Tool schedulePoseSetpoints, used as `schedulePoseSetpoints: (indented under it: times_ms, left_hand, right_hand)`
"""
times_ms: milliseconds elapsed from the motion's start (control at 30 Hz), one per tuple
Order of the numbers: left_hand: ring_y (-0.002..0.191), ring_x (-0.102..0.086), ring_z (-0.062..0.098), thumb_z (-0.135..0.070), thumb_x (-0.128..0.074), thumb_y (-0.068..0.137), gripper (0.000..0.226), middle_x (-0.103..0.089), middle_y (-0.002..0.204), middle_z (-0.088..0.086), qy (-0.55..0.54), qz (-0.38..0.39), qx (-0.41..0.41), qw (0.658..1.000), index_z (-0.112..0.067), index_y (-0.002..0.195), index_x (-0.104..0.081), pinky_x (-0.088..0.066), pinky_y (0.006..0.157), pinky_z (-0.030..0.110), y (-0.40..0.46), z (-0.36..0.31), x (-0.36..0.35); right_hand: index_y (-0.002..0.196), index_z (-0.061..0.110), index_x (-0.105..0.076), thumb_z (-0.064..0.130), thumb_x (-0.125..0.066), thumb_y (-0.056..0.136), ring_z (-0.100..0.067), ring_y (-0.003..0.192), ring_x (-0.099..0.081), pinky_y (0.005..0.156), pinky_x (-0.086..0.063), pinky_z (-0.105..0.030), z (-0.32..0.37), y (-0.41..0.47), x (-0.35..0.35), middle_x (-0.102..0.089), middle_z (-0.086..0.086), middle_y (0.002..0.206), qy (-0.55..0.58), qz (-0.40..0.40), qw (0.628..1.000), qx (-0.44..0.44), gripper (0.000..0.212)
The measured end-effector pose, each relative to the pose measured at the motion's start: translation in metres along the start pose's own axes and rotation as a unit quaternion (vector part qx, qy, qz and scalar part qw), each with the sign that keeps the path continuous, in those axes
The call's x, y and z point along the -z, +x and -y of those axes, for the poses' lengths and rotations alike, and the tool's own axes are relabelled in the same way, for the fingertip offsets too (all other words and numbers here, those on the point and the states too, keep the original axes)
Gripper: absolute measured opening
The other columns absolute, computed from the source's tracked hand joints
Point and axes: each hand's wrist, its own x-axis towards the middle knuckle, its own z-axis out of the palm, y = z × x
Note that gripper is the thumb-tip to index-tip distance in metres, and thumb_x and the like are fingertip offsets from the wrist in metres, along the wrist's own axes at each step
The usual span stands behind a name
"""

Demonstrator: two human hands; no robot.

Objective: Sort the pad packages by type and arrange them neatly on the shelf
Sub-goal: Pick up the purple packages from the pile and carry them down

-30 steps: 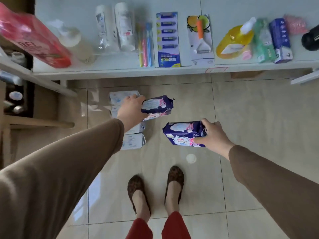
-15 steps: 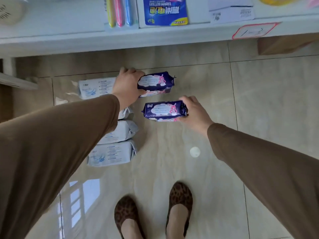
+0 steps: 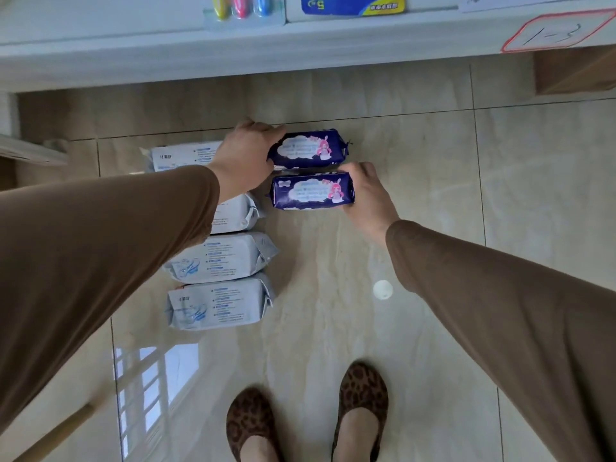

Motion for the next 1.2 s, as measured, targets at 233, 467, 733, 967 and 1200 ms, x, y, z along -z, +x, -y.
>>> schedulePoseSetpoints:
  times_ms: [233, 467, 733, 967, 1200]
  left_hand:
    - [0.134, -0.036, 0.034, -0.007, -0.048, 0.093, 0.06, -0.045, 0.15, 0.01, 0.002, -0.007, -0.012, 1.0, -0.018, 0.15, -0.038, -0.038, 0.108, 0.042, -0.01, 0.003, -0.003]
    - [0.131, -0.039, 0.034, -0.008, -0.051, 0.091, 0.057, -0.045, 0.149, 0.009, -0.017, -0.012, -0.005, 1.0, -0.015, 0.148, -0.042, -0.039, 0.107, 0.043, -0.043, -0.005, 0.009]
    - [0.125, -0.047, 0.028, -0.013, -0.062, 0.089, 0.052, -0.055, 0.138, 0.006, -0.047, 0.019, 0.037, 0.998, -0.016, 0.139, -0.051, -0.041, 0.104, 0.042, -0.152, -0.06, 0.101]
    - [0.13, -0.044, 0.025, -0.025, -0.06, 0.091, 0.056, -0.051, 0.141, 0.002, -0.037, 0.028, 0.041, 0.998, -0.021, 0.144, -0.043, -0.041, 0.102, 0.041, -0.251, -0.136, 0.27]
    - [0.133, -0.039, 0.023, -0.031, -0.063, 0.088, 0.056, -0.049, 0.142, 0.0, -0.038, -0.026, -0.013, 0.999, -0.02, 0.14, -0.047, -0.042, 0.104, 0.04, -0.328, -0.223, 0.457]
  right_hand:
    - [0.141, 0.019, -0.036, -0.001, -0.062, 0.087, -0.021, 0.1, -0.061, 0.084, -0.05, -0.03, 0.005, 0.006, -0.012, -0.039, -0.007, 0.138, 0.043, -0.037, 0.998, -0.04, 0.064]
    - [0.145, 0.018, -0.036, -0.001, -0.065, 0.087, 0.006, 0.096, -0.054, 0.083, -0.045, -0.009, 0.008, -0.028, 0.013, -0.032, -0.004, 0.145, 0.031, -0.046, 0.996, -0.065, 0.068]
    - [0.136, 0.015, -0.047, 0.013, -0.06, 0.092, -0.027, 0.125, -0.045, 0.1, -0.043, -0.037, 0.087, -0.12, 0.112, -0.051, -0.009, 0.135, -0.069, 0.027, 0.994, -0.081, 0.046]
    - [0.132, 0.016, -0.049, 0.02, -0.064, 0.089, -0.029, 0.12, -0.045, 0.095, -0.043, -0.038, 0.22, -0.222, 0.259, -0.054, -0.008, 0.129, -0.128, 0.023, 0.991, -0.034, 0.046]
    - [0.132, 0.017, -0.052, 0.028, -0.067, 0.087, -0.031, 0.122, -0.045, 0.1, -0.041, -0.04, 0.355, -0.324, 0.422, -0.054, -0.008, 0.13, -0.154, -0.038, 0.987, 0.006, 0.048]
